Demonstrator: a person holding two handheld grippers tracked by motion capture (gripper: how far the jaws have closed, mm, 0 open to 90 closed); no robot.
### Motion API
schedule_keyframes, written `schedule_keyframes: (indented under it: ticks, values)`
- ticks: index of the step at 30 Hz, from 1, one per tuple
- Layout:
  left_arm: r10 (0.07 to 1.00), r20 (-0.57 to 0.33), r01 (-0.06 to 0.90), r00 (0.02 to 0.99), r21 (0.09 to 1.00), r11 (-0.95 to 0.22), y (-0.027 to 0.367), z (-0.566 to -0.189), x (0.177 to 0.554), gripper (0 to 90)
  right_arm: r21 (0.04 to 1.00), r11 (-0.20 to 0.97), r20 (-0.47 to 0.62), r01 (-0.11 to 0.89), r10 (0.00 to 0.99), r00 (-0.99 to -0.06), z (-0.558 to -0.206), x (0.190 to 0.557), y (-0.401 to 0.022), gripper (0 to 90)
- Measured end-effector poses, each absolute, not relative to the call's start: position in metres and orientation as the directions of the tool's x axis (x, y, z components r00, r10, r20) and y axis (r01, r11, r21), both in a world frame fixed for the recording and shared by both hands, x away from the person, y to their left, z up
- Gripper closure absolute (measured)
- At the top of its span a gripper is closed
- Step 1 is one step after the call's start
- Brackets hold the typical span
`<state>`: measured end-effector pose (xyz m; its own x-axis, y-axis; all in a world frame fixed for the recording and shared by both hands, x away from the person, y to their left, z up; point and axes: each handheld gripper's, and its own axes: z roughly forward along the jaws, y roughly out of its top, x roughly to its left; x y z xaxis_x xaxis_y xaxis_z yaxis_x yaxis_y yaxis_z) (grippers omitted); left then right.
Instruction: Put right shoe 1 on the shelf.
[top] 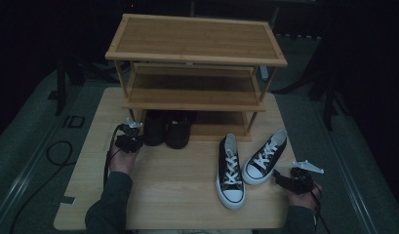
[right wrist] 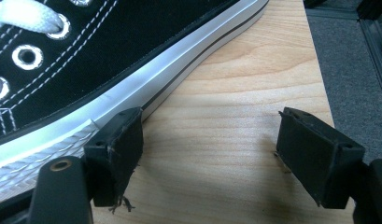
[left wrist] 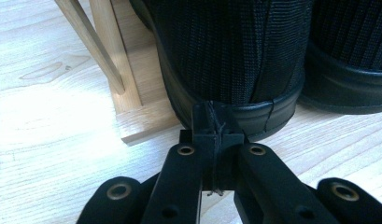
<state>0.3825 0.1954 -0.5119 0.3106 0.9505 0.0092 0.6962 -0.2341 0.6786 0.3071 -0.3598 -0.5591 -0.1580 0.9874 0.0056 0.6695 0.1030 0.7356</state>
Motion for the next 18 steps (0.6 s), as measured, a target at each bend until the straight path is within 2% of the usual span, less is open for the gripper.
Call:
schedule_keyframes:
  ticks: [3, 9, 11, 12, 13, 14, 18]
  values:
    - [0.939, -0.002, 0.689, 0.343, 0.68, -0.251, 0.191, -0.512, 0.382, 90.0, 0.736, 0.103, 0.006, 0.67, 0.987, -0.158, -0.559, 0.307, -0.36, 22.8]
    - [0.941, -0.007, 0.683, 0.338, 0.689, -0.24, 0.181, -0.509, 0.376, 89.1, 0.736, 0.103, 0.006, 0.67, 0.987, -0.158, -0.559, 0.307, -0.36, 22.8]
    - [0.932, -0.002, 0.671, 0.363, 0.694, -0.26, 0.174, -0.508, 0.372, 89.1, 0.736, 0.103, 0.006, 0.67, 0.987, -0.158, -0.559, 0.307, -0.36, 22.8]
    - [0.907, 0.019, 0.65, 0.42, 0.692, -0.315, 0.155, -0.509, 0.365, 89.1, 0.736, 0.103, 0.005, 0.67, 0.987, -0.158, -0.559, 0.307, -0.36, 22.8]
    - [0.907, 0.019, 0.65, 0.42, 0.692, -0.315, 0.155, -0.509, 0.365, 89.1, 0.736, 0.103, 0.006, 0.67, 0.987, -0.158, -0.559, 0.307, -0.36, 22.8]
    - [0.887, 0.031, 0.634, 0.46, 0.688, -0.353, 0.14, -0.51, 0.363, 89.2, 0.736, 0.103, 0.005, 0.67, 0.987, -0.158, -0.559, 0.307, -0.36, 22.8]
    - [0.862, 0.039, 0.621, 0.506, 0.677, -0.395, 0.122, -0.512, 0.364, 89.5, 0.736, 0.103, 0.006, 0.67, 0.987, -0.158, -0.559, 0.307, -0.36, 22.8]
